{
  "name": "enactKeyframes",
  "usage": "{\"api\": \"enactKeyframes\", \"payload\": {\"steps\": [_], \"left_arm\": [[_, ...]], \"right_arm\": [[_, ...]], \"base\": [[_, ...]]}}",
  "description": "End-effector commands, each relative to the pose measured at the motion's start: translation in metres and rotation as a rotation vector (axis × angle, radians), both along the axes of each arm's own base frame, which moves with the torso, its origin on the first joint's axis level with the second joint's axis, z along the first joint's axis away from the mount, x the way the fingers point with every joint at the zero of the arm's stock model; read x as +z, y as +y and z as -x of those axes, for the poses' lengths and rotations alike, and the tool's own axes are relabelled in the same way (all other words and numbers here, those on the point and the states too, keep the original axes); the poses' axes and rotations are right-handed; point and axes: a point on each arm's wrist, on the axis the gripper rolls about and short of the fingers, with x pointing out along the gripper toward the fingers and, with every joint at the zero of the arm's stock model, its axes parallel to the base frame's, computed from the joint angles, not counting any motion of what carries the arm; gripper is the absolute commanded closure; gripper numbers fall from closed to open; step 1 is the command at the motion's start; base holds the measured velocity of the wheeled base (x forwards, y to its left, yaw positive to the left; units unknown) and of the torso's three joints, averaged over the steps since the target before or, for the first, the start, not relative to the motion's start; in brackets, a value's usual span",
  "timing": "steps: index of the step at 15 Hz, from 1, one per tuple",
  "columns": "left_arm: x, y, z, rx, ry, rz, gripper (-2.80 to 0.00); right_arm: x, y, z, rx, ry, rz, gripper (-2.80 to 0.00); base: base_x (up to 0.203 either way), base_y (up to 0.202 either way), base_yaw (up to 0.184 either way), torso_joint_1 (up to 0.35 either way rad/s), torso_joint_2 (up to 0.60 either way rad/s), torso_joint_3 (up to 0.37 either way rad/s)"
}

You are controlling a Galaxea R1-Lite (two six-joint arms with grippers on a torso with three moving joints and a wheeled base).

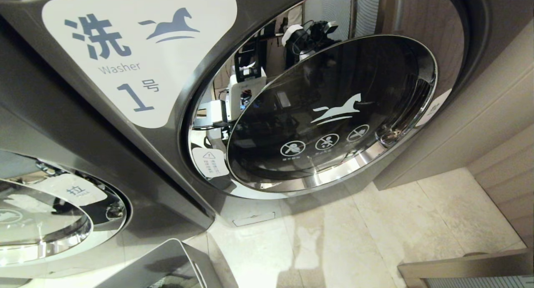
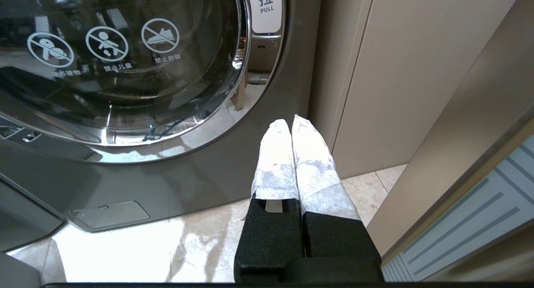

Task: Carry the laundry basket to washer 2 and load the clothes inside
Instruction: Open the lid of the washing machine

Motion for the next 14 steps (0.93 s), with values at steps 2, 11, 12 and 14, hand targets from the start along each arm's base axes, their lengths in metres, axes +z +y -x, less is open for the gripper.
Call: {"api": "enactKeyframes", "payload": {"steps": [2, 11, 12, 14], "left_arm": [[0.000, 0.000, 0.009, -0.001, -0.104, 0.002, 0.00], [-0.003, 0.000, 0.022, 0.011, -0.279, -0.001, 0.00], [-0.003, 0.000, 0.022, 0.010, -0.278, 0.000, 0.00], [-0.003, 0.000, 0.022, 0.010, -0.278, -0.002, 0.00]], "right_arm": [[-0.011, 0.000, -0.004, 0.001, 0.039, 0.000, 0.00], [-0.011, 0.000, -0.004, 0.002, 0.039, 0.000, 0.00], [-0.011, 0.000, -0.004, 0.002, 0.039, 0.000, 0.00], [-0.011, 0.000, -0.004, 0.001, 0.039, 0.000, 0.00]], "base": [[0.000, 0.000, 0.000, 0.000, 0.00, 0.000], [0.000, 0.000, 0.000, 0.000, 0.00, 0.000], [0.000, 0.000, 0.000, 0.000, 0.00, 0.000], [0.000, 0.000, 0.000, 0.000, 0.00, 0.000]]}}
